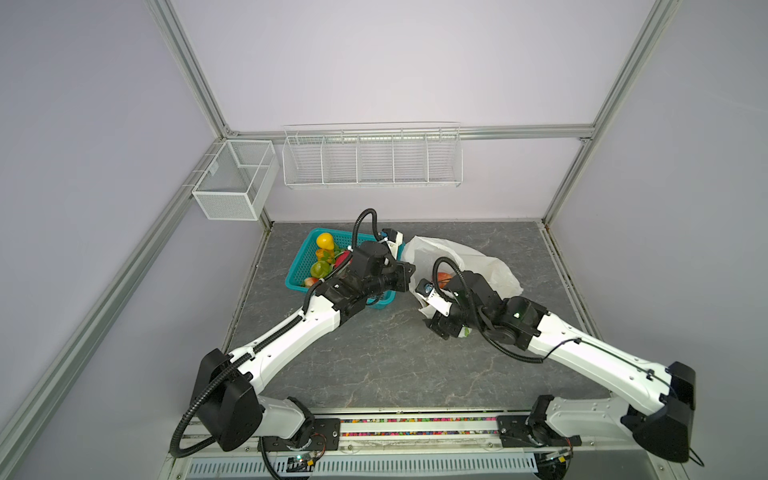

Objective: Place the fake fruits into the plastic bag and tie a complex knot

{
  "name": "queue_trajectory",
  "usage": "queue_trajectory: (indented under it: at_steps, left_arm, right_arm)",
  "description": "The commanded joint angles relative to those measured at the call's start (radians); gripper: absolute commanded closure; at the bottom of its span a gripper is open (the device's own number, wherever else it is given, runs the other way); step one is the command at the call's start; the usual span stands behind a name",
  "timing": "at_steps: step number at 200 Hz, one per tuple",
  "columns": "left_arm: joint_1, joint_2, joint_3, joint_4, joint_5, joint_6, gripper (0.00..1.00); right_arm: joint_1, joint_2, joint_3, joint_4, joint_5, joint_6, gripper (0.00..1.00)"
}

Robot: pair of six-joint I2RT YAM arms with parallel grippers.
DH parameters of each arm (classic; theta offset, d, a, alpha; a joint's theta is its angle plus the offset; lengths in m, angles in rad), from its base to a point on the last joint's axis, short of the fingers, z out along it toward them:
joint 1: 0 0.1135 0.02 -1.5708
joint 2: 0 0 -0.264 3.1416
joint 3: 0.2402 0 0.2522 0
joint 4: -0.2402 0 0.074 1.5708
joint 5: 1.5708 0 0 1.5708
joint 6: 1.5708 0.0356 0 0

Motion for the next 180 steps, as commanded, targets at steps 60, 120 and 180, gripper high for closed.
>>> queue_trajectory:
  at_steps: [60, 120, 180]
  left_arm:
    - [0.038, -0.024, 0.029, -0.018, 0.013, -0.016, 1.00]
    - [0.091, -0.058, 0.017, -0.037, 0.051, -0.029, 1.00]
    - [0.104, -0.132, 0.044, -0.078, 0.063, -0.001, 1.00]
  right_arm:
    - [0.060, 0.109, -0.049, 0.084, 0.337, -0.127, 0.23]
    - [0.029, 0.016, -0.071, 0.137, 0.308, -0.117, 0.93]
    - [-0.180, -0.217, -0.017, 0.209, -0.061, 0.110, 0.94]
